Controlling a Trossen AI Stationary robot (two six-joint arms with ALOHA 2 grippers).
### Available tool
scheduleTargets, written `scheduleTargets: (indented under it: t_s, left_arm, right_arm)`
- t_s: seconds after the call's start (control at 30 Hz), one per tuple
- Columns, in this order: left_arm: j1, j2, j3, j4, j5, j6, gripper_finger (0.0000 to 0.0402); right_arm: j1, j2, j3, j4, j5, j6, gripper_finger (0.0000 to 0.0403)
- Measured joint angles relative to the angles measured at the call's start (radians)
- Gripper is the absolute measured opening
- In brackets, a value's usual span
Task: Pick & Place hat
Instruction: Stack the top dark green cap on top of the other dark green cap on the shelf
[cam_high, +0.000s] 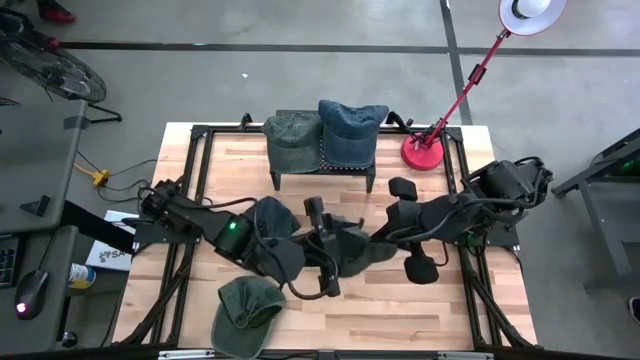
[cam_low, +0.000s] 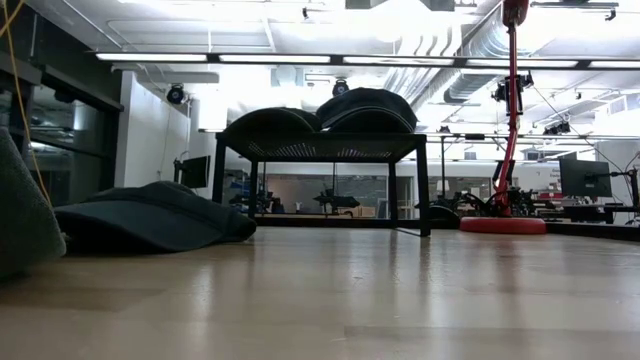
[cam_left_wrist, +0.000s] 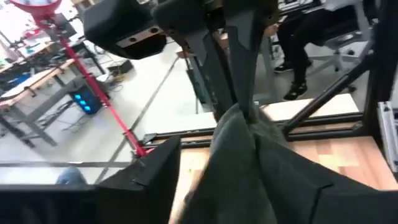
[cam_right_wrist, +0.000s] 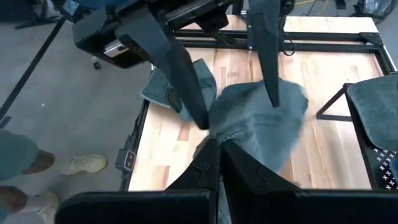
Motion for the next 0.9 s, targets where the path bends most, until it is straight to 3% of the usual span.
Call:
scheduleTargets:
  t_s: [0.1,0.23,0.47,0.77,0.9]
  left_arm:
    - [0.014,0.0,0.0,0.0,0.094,0.0,0.024]
    - [0.04,0.005,0.001,0.002,0.137,-0.037,0.0258]
    - [0.065,0.018,0.001,0.012,0.227,-0.08,0.026]
    - [0.061,0.017,0.001,0.071,0.238,-0.084,0.0258]
    - [0.061,0.017,0.001,0.068,0.239,-0.084,0.0235]
  right_arm:
    - [0.0,0.0,0.0,0.018,-0.032,-0.017,0.0]
    - [0.0,0.002,0.0,0.048,-0.044,-0.036,0.0]
    - [0.0,0.004,0.001,0.066,-0.029,-0.043,0.0]
    - [-0.009,0.004,0.001,0.07,-0.011,-0.043,0.0]
    - [-0.013,0.004,0.001,0.086,0.0,-0.043,0.0]
